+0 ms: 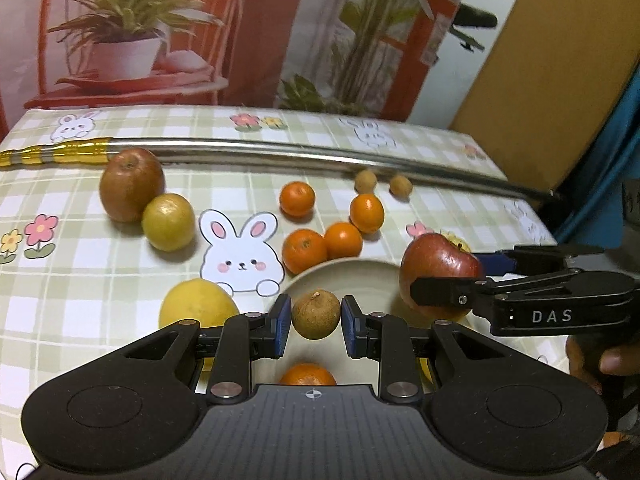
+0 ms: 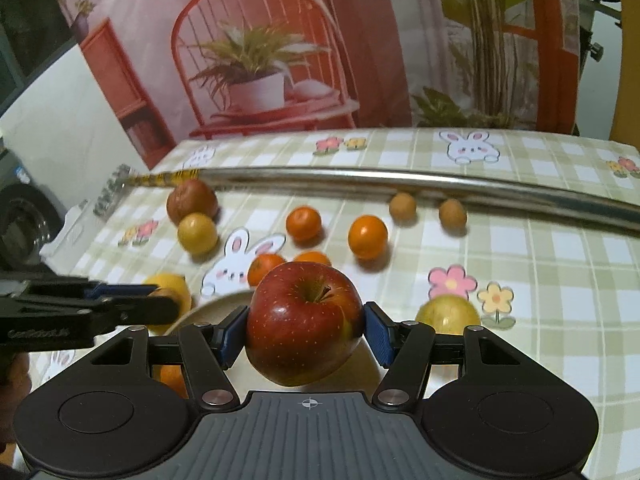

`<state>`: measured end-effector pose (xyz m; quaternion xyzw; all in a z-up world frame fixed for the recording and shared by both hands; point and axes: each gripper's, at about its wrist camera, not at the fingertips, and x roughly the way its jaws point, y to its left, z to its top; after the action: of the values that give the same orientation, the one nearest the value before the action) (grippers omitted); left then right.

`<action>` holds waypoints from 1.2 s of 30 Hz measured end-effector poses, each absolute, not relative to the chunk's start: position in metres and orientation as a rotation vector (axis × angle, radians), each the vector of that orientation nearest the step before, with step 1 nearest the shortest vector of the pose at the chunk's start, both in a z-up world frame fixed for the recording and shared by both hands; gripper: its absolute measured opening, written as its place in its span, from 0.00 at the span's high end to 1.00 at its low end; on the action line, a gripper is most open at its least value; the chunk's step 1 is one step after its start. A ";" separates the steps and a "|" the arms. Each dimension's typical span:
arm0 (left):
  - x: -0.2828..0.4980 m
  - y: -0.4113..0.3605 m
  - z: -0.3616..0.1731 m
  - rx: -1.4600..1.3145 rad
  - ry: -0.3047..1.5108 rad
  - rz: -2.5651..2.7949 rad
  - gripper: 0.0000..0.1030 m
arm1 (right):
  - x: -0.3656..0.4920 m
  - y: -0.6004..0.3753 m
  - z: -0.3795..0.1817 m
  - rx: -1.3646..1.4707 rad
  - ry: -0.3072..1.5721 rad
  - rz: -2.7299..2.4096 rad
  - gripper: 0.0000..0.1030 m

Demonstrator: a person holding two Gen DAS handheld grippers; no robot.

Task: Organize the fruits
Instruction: 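Carry the kiwi toward the plate with left while right carries the apple there, then lower the kiwi onto the plate with left while right lowers the red apple onto it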

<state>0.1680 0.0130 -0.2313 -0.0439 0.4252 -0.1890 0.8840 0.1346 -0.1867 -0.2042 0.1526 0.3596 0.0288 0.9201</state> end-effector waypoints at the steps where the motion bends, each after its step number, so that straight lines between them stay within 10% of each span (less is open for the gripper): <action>1: 0.169 0.011 -0.233 -0.084 0.892 -0.398 0.72 | 0.134 -0.185 -0.205 0.309 0.743 0.061 0.45; 36: 0.173 0.019 -0.238 -0.074 0.884 -0.314 0.70 | 0.138 -0.184 -0.216 0.300 0.774 0.076 0.44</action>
<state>0.1725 0.0189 -0.2383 -0.0356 0.4261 -0.1513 0.8912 0.1384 -0.1837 -0.2156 0.1455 0.3761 0.0368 0.9144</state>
